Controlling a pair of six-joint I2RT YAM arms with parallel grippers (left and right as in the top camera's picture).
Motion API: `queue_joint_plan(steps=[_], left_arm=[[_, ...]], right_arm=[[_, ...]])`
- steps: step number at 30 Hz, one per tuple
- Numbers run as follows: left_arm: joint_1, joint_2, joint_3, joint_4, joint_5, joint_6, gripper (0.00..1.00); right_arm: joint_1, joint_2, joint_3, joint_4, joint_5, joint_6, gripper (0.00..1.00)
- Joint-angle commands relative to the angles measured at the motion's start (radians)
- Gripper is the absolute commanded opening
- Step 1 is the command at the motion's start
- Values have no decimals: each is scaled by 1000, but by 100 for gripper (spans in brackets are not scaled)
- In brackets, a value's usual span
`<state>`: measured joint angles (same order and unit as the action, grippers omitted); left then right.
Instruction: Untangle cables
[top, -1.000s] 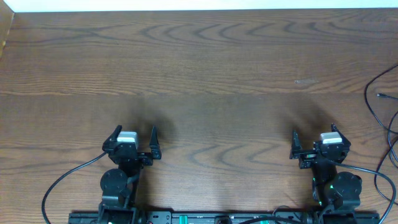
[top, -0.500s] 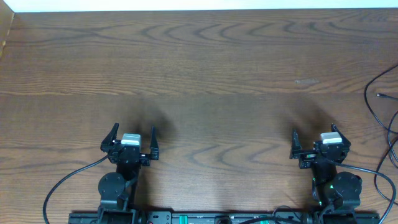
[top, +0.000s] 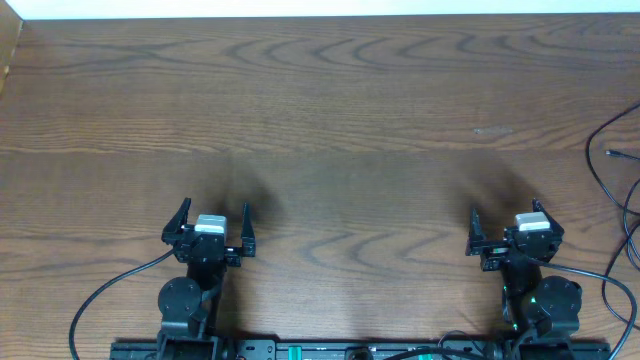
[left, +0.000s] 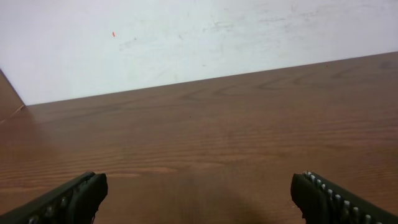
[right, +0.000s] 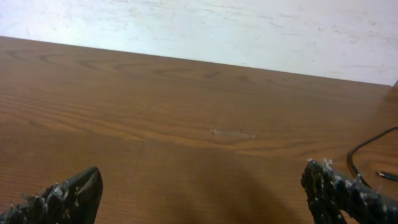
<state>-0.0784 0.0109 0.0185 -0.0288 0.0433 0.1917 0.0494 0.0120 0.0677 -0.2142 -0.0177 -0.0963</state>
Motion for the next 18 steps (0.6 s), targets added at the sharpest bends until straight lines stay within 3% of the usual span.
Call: queue_joint_plan(steps=[1, 18], left_arm=[[6, -10, -14, -41, -2, 13, 99], [6, -10, -14, -39, -2, -6, 100]], right_arm=[[9, -5, -2, -5, 11, -13, 99], [9, -5, -2, -5, 11, -13, 99]])
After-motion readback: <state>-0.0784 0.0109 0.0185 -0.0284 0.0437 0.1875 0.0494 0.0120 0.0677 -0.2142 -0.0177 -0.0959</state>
